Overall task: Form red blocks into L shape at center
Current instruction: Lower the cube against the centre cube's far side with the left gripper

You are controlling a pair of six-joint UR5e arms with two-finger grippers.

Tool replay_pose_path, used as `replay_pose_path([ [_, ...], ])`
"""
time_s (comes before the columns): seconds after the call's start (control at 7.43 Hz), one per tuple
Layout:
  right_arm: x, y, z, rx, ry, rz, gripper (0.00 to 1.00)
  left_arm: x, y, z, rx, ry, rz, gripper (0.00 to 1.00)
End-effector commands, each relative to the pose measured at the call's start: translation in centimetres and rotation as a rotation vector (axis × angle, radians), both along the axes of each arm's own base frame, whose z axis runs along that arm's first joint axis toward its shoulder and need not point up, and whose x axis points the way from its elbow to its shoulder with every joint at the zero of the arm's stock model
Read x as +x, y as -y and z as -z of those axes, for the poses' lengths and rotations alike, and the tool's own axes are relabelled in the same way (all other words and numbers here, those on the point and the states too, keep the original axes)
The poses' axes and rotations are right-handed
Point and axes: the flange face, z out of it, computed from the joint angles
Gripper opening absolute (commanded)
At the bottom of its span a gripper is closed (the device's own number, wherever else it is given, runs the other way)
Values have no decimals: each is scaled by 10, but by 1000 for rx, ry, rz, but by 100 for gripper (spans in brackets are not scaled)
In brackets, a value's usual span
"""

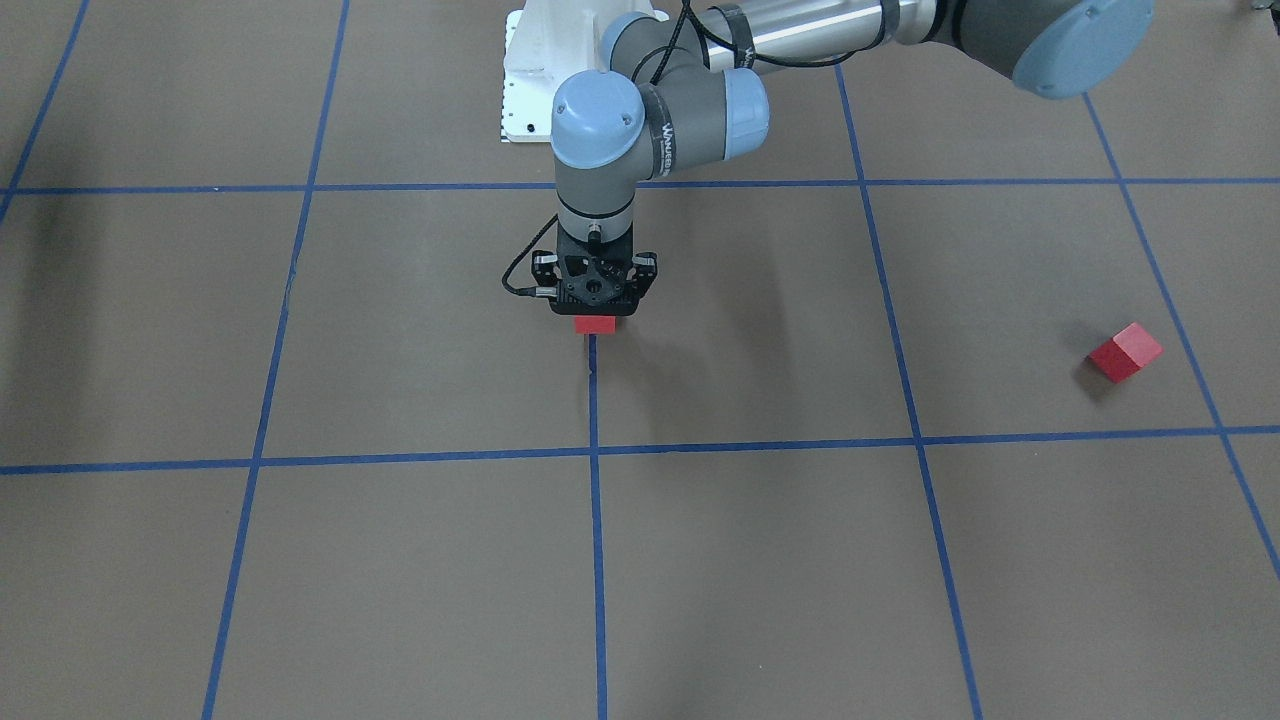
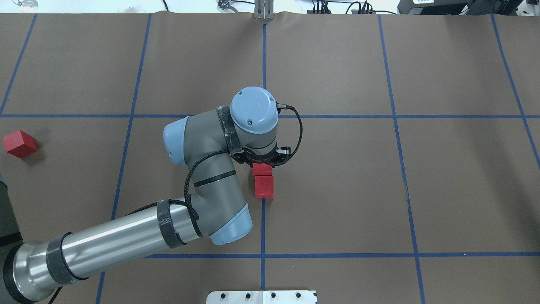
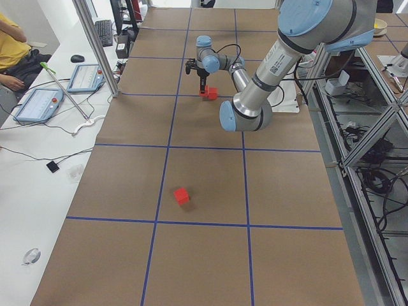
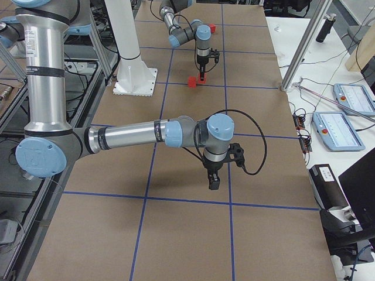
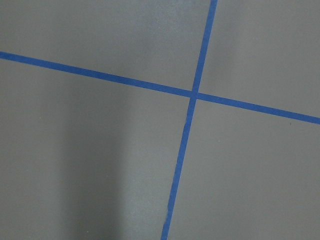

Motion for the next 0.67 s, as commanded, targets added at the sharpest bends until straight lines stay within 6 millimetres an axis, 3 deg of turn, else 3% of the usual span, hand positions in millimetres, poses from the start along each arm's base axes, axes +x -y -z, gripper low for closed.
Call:
replay_pose_path([
  [0.0, 0, 0, 0, 0, 0, -1, 100, 4, -4, 0, -9, 1, 1, 8],
  [0.54, 0, 2, 2, 2, 3, -2, 100, 7, -6, -3, -12, 7, -2, 9],
])
